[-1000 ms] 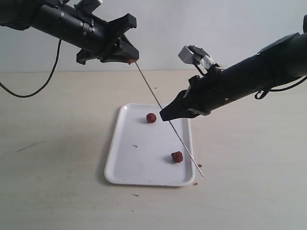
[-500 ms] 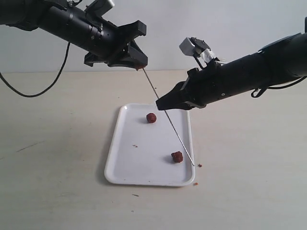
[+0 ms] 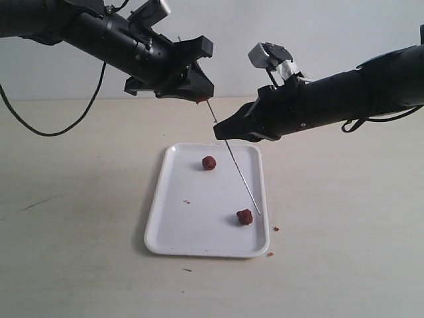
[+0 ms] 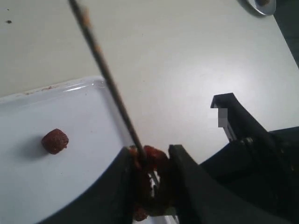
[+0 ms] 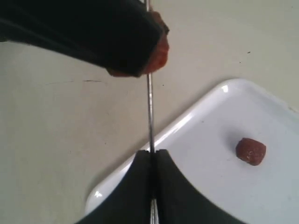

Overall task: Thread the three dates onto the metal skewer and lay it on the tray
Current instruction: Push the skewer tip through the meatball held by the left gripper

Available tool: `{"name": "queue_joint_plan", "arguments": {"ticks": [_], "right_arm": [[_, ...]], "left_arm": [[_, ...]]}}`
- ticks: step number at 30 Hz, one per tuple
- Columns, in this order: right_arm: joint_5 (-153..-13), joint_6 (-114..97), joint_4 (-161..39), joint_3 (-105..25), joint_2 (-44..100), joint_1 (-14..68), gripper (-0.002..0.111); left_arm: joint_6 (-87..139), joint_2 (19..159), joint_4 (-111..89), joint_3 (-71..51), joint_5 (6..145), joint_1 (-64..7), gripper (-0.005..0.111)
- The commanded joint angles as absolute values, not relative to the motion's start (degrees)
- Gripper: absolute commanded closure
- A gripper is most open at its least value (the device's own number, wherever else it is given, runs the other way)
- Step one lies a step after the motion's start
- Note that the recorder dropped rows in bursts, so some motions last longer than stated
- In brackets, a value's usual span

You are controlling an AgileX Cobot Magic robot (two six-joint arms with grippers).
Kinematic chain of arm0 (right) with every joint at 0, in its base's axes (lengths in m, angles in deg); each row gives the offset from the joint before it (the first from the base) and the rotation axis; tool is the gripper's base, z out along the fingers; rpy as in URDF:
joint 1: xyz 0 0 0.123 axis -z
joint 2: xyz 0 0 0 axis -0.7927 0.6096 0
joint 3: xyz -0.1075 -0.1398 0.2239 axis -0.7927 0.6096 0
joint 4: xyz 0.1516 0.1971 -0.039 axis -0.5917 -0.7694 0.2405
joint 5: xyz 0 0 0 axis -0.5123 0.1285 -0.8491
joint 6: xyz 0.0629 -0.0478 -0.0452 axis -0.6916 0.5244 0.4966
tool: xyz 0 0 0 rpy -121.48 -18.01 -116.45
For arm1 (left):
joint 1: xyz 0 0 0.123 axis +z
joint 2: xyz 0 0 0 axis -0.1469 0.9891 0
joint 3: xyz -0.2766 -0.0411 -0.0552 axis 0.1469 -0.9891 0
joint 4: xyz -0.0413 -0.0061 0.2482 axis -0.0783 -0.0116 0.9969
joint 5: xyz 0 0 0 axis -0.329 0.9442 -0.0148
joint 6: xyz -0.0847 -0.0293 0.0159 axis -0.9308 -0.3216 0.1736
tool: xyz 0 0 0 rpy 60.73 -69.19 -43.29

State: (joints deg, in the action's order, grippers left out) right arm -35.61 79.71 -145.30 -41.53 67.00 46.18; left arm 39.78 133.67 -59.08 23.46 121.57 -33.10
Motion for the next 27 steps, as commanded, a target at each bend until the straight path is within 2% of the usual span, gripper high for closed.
{"name": "queue_joint_plan", "arguments": {"ticks": [1, 4, 8, 27], "right_arm": [[-37.4, 80.0, -147.6, -41.9, 66.8, 46.3, 0.108], [-37.4, 80.0, -147.6, -41.9, 66.8, 46.3, 0.108], [-38.9, 80.0, -147.6, -41.9, 66.8, 46.3, 0.108], [-39.5, 80.0, -147.4, -41.9, 66.8, 46.3, 0.108]], "left_arm": [[41.1, 133.5, -58.9, 23.4, 123.1, -33.5, 0.061], [41.7, 133.5, -58.9, 23.4, 123.1, -33.5, 0.050], [41.7, 133.5, -58.9, 23.4, 122.8, -33.5, 0.044], [43.9, 133.5, -58.9, 23.4, 121.3, -33.5, 0.045]]}}
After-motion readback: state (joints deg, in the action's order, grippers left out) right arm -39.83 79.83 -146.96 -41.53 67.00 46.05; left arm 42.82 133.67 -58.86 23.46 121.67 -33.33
